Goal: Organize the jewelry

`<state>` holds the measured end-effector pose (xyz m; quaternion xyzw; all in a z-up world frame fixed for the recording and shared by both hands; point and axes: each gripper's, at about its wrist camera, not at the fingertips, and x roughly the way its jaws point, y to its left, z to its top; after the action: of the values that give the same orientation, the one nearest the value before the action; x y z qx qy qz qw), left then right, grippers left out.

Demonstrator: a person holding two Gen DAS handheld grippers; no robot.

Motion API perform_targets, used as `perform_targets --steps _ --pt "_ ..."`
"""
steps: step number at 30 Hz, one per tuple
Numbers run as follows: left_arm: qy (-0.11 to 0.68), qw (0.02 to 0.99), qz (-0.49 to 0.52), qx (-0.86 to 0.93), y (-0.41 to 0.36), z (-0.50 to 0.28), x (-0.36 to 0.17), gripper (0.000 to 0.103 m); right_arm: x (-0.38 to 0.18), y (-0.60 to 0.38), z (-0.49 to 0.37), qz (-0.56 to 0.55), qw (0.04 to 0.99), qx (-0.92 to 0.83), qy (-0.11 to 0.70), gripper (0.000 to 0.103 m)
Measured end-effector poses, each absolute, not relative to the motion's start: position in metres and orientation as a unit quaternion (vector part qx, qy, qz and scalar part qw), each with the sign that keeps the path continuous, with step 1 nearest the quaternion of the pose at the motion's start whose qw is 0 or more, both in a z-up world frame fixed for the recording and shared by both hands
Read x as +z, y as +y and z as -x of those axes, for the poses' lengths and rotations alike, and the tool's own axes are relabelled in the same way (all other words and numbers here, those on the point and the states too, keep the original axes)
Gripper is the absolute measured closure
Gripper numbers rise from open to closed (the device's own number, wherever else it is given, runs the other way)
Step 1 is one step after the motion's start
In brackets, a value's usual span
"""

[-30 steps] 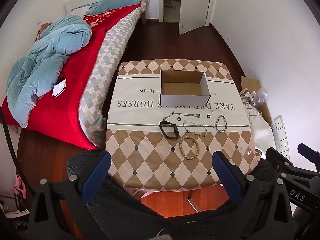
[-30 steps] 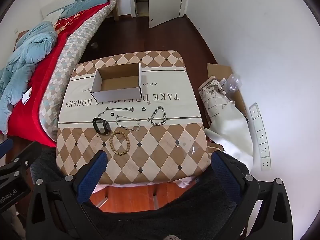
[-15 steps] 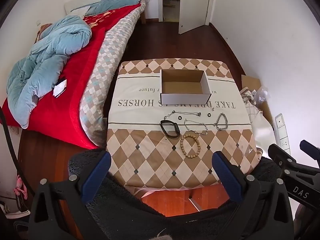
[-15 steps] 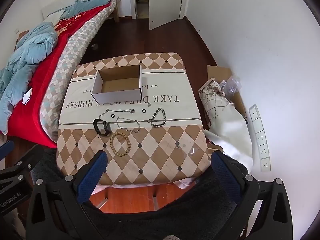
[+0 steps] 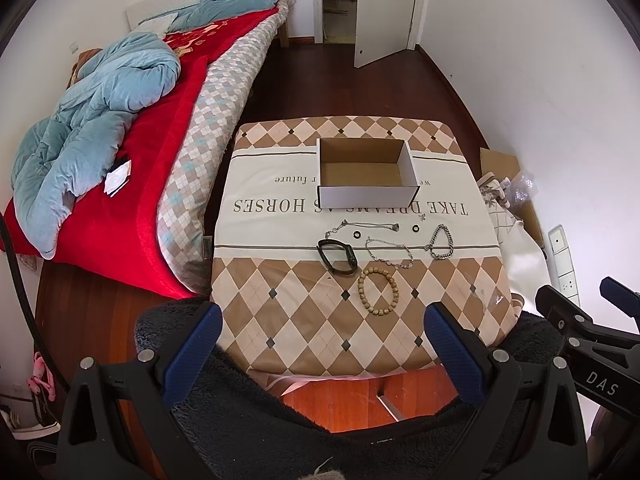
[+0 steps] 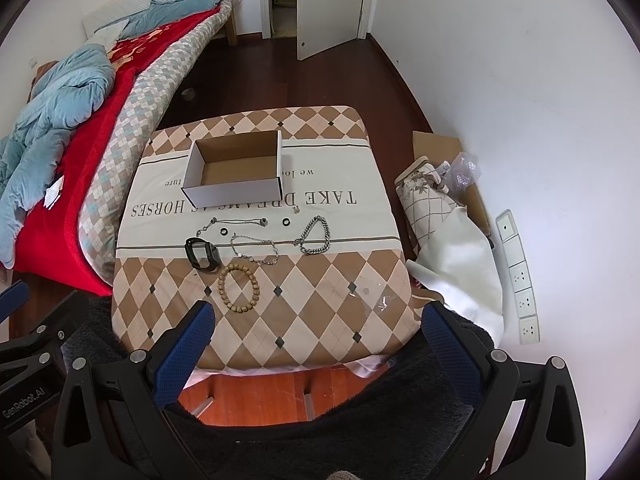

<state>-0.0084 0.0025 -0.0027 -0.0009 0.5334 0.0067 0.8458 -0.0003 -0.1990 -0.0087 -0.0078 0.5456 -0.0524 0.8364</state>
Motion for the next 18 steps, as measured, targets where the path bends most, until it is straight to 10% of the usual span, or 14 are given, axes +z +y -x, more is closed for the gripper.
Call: perform_targets --steps 18 --pt "0.532 0.847 0.002 0.005 0.0006 0.0049 0.0014 0.0 -0.0021 -0.1991 -0.0004 0.012 0.841 -0.056 0.539 0.0"
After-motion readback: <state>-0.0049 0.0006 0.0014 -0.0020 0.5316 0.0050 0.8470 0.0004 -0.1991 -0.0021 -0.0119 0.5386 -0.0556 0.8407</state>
